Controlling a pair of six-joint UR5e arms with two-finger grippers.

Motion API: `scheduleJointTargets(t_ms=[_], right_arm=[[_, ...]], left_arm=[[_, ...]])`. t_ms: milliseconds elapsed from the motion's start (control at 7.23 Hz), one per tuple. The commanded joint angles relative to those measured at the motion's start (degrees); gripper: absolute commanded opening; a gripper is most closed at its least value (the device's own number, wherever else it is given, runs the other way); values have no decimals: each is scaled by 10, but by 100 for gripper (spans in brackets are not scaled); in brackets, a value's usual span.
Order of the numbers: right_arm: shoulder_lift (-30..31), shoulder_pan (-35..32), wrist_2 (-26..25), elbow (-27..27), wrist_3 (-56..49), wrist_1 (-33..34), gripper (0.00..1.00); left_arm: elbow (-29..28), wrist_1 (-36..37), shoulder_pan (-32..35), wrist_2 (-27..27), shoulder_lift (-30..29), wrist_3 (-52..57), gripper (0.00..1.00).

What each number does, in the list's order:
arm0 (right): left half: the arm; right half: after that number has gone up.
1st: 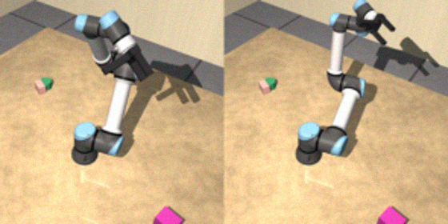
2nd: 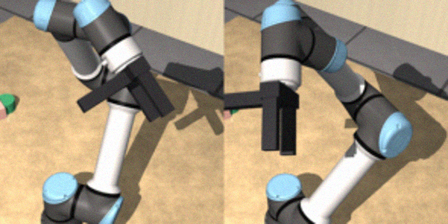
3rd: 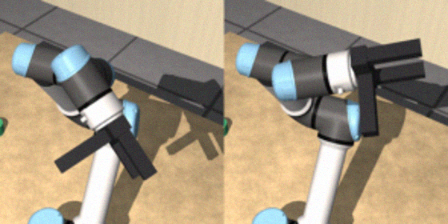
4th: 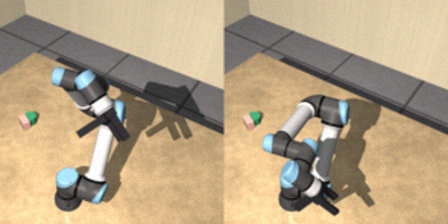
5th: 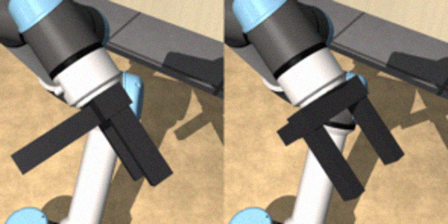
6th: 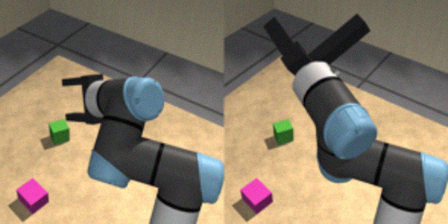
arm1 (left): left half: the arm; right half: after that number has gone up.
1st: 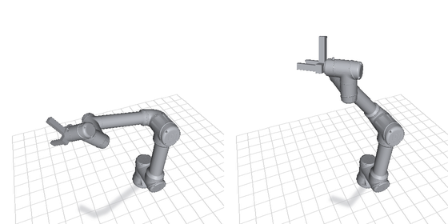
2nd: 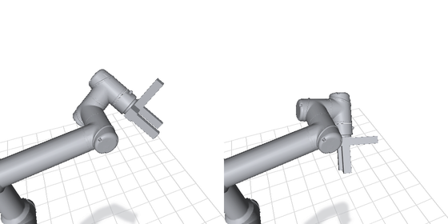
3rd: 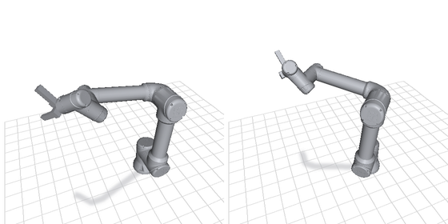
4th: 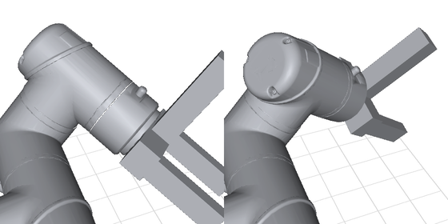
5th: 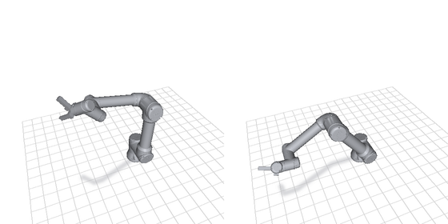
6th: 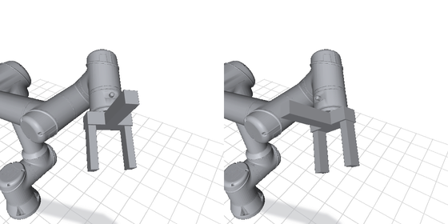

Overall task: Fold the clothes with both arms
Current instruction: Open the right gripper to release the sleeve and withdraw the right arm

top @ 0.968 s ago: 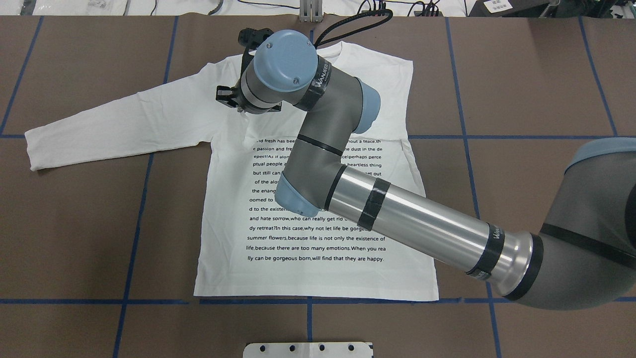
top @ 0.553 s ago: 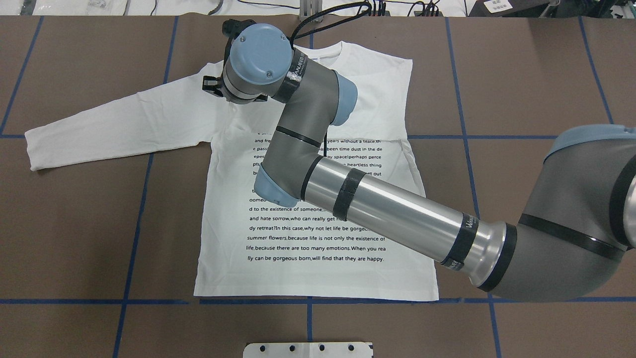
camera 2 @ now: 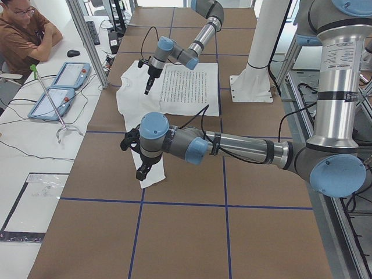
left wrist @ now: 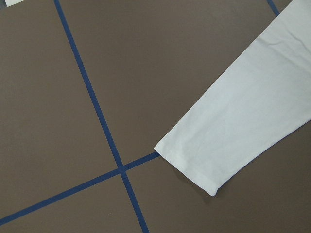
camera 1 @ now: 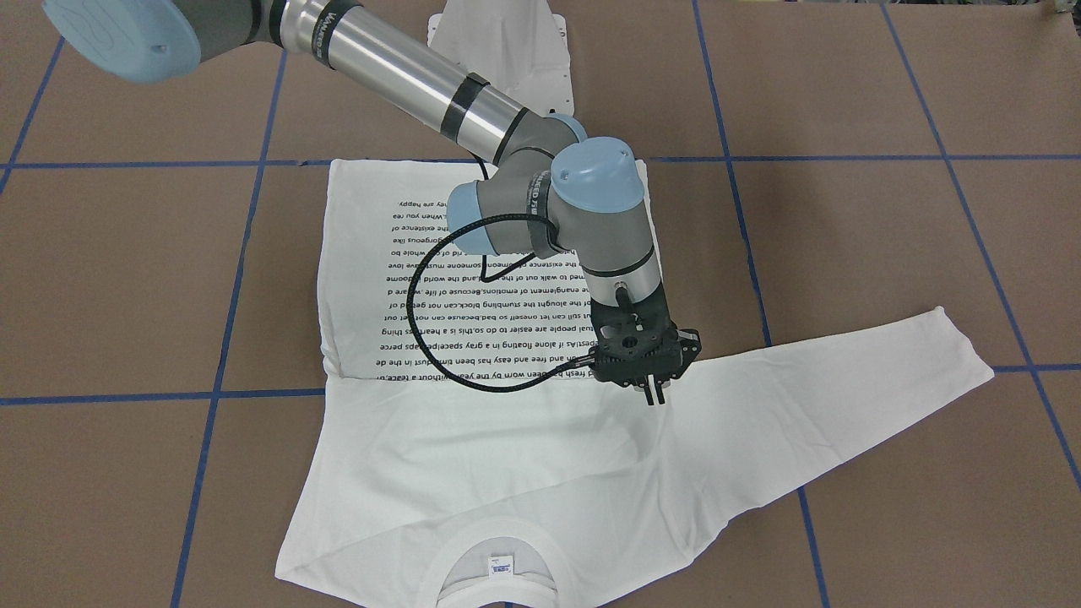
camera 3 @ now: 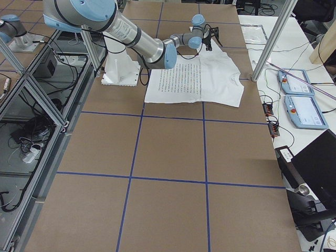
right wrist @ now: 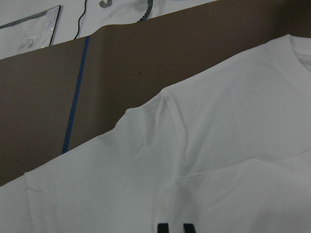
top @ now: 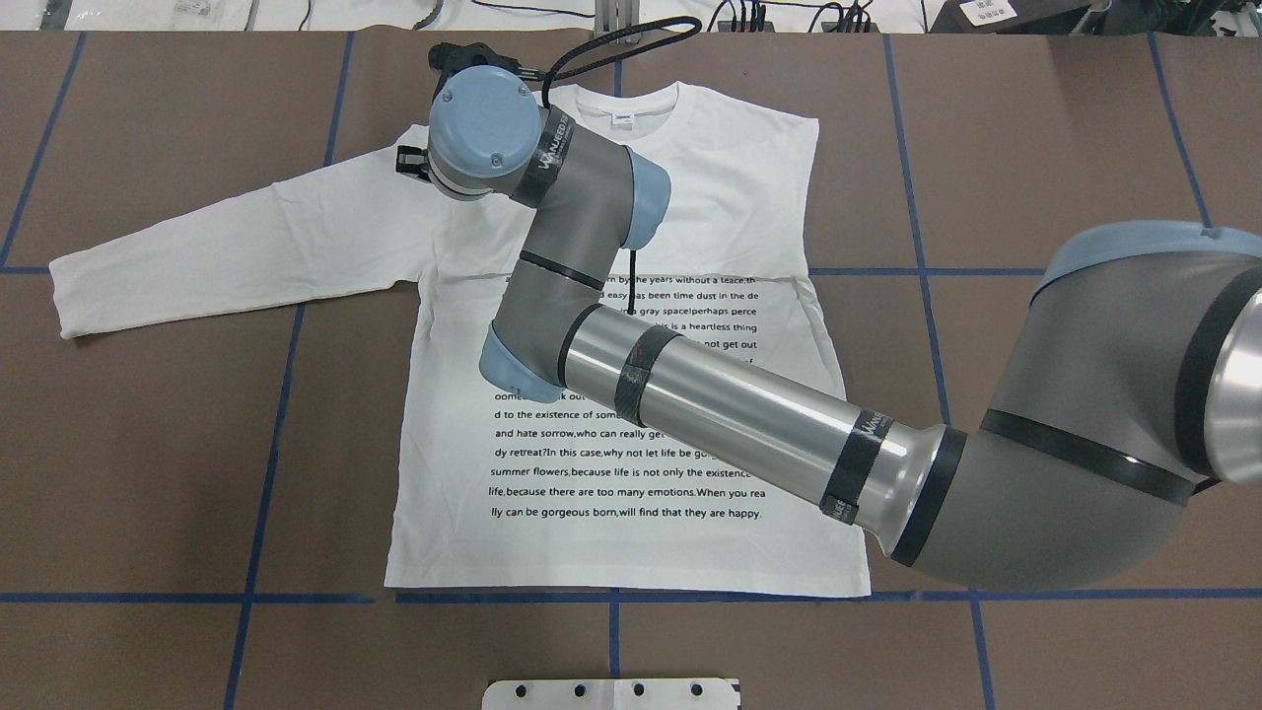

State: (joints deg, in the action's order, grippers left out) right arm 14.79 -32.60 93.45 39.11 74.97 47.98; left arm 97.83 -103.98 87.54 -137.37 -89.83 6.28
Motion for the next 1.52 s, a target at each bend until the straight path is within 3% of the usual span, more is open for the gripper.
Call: scheduleJointTargets(t_ms=[0, 277, 415, 553, 692, 968, 1107, 1245, 1383], right_arm=[[-5, 6, -13, -10, -3, -2, 99], [-11, 5, 1, 2, 0, 5, 99], [27, 0, 13, 66, 3, 47, 99], [76, -12, 38, 166, -2, 145, 100], [106, -50, 109, 235, -10, 240, 100], [144, -97, 142, 298, -87, 371, 100], [200, -134, 184, 368, -138, 427, 100], [285, -170, 214, 454, -184, 437, 100], [365, -218, 230, 507, -268, 440, 100]], left_arm=[[0, 0, 0, 0, -1, 0, 100], [-7, 0, 0, 2, -6, -18, 100], [-14, -1, -5, 3, -19, -77, 100], [-15, -1, -22, 5, -23, -114, 100], [-16, -31, -46, 9, -24, -197, 100], [-75, -182, -119, 78, -24, -343, 100], [-128, -243, -136, 93, -30, -342, 100], [-154, -258, -157, 131, -38, -345, 100], [-191, -257, -158, 130, -55, -346, 100]])
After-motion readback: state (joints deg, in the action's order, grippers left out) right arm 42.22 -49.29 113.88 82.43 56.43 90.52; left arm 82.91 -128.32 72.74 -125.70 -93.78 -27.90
